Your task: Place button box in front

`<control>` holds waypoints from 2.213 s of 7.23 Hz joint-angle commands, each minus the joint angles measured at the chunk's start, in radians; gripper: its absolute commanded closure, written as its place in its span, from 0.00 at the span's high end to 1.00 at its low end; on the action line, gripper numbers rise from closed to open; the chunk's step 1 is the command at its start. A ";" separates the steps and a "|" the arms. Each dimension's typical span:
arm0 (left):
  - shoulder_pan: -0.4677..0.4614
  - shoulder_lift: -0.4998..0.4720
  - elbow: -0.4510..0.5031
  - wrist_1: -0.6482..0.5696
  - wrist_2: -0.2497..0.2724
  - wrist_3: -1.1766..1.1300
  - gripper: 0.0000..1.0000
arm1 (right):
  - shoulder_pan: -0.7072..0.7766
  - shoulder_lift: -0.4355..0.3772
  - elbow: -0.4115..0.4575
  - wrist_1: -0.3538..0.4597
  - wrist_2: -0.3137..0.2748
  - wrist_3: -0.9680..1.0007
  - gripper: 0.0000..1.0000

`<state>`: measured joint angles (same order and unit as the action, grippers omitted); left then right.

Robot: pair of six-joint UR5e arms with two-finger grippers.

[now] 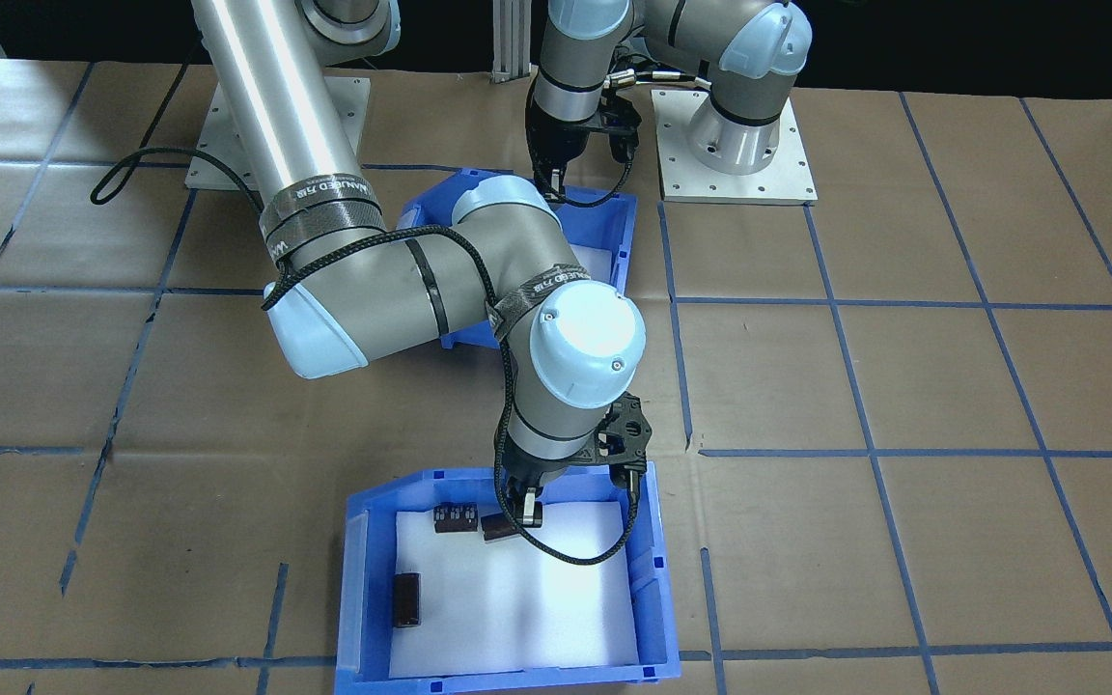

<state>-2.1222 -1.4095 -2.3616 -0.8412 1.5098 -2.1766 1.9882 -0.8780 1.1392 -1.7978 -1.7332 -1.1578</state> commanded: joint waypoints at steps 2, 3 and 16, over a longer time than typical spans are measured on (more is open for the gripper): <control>0.054 0.050 0.124 -0.100 0.082 0.047 0.00 | -0.114 -0.068 0.000 0.006 -0.003 -0.116 0.02; 0.129 0.049 0.169 -0.139 0.081 0.117 0.00 | -0.197 -0.102 0.013 0.020 -0.003 -0.207 0.02; 0.337 -0.589 0.736 -0.104 -0.295 0.293 0.00 | -0.667 -0.778 0.969 -0.321 0.007 -0.628 0.03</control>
<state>-1.7690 -1.9867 -1.6304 -0.9454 1.2158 -1.8360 1.3285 -1.5754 2.0220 -2.1198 -1.7222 -1.7783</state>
